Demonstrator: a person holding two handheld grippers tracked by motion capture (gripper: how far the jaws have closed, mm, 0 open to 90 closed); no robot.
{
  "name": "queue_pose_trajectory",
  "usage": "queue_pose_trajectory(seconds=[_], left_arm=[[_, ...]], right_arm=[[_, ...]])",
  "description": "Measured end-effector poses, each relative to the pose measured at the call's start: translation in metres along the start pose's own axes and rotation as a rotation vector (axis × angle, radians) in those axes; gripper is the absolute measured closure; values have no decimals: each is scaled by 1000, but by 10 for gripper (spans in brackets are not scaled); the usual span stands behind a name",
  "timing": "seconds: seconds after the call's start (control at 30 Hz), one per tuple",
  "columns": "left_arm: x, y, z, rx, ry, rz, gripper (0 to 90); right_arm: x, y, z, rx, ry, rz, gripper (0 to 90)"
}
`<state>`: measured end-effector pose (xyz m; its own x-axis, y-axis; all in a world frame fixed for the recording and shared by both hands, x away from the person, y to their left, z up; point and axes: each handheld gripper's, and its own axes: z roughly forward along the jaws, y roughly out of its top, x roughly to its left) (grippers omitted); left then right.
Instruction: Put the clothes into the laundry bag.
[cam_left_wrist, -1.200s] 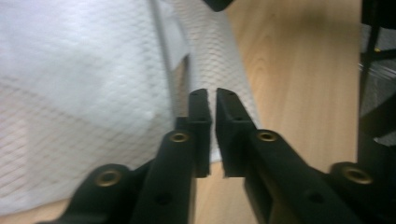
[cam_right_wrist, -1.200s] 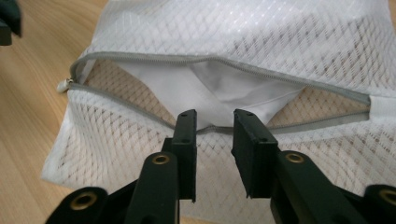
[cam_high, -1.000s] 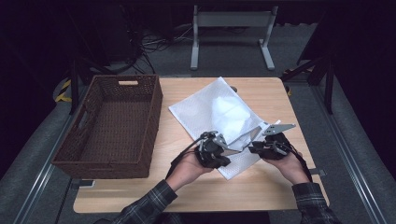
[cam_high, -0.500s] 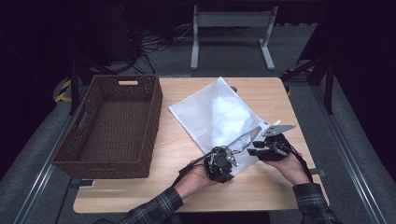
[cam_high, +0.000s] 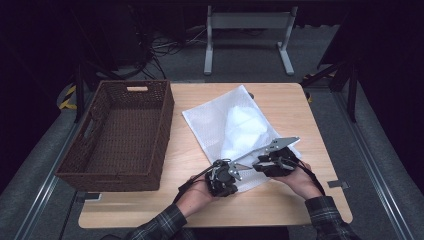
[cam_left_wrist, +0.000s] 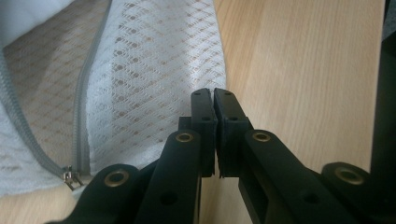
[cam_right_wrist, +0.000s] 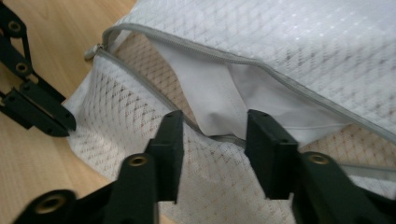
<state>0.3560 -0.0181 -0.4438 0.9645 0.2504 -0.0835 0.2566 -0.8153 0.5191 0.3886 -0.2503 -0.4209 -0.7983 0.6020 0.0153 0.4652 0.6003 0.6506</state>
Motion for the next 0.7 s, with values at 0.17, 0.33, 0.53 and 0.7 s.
queue_pose_trajectory(seconds=[0.17,0.33,0.53,0.7], left_arm=[[2,-11,-2,-2,-29,-34,881],[7,-12,-1,-9,-67,-52,883],[8,-13,-1,-6,-79,-51,885],[8,-12,-2,3,-75,-44,885]], right_arm=[[7,1,9,77,26,-12,900],[8,6,25,104,19,-11,900],[4,18,37,82,-24,14,900],[-1,25,46,60,-52,41,900]])
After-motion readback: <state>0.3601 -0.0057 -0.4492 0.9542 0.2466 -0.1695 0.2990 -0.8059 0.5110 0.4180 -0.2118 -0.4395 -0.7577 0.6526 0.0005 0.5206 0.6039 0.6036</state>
